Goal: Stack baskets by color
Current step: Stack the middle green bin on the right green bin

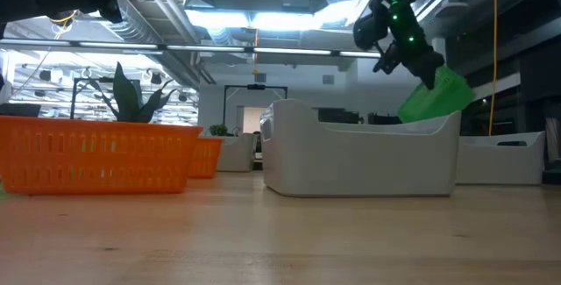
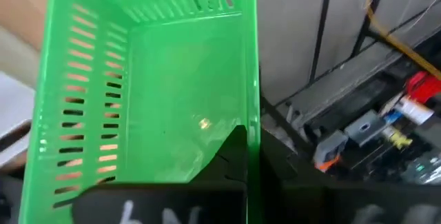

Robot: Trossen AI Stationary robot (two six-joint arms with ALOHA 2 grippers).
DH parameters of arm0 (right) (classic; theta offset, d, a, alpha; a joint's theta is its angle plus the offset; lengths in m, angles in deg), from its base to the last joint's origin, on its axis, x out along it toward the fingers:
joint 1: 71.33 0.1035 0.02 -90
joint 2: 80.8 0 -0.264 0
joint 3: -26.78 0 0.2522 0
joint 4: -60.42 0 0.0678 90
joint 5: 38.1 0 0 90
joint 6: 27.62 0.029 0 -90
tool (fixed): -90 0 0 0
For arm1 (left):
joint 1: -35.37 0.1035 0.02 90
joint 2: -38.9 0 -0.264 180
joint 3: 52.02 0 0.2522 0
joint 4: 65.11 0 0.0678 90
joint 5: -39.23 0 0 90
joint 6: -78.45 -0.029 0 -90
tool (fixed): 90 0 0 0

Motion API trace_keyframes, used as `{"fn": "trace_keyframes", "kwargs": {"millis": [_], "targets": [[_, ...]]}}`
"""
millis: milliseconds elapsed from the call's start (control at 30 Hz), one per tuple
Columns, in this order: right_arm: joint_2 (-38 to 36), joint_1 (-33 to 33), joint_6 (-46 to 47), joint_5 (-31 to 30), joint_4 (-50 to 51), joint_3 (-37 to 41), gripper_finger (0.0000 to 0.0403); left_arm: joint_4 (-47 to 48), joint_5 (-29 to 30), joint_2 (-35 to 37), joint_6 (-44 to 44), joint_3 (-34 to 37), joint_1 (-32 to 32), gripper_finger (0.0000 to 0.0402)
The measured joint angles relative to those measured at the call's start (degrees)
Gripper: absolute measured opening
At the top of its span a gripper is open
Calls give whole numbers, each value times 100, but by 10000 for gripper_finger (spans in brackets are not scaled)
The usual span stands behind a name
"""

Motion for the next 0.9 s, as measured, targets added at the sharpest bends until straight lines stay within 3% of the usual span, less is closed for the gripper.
{"fn": "trace_keyframes", "kwargs": {"millis": [200,333,667,900], "targets": [[211,-243,-548,55,-58,-381,0,2,0,2,-5,0,1,9],[342,-414,-840,707,-92,-380,0,2,0,0,-5,-1,0,9],[578,-459,-1812,858,-670,-379,0,2,0,2,-7,-2,1,9],[588,-731,-1881,1325,-680,-379,1,4,0,2,-7,-2,-1,9]]}}
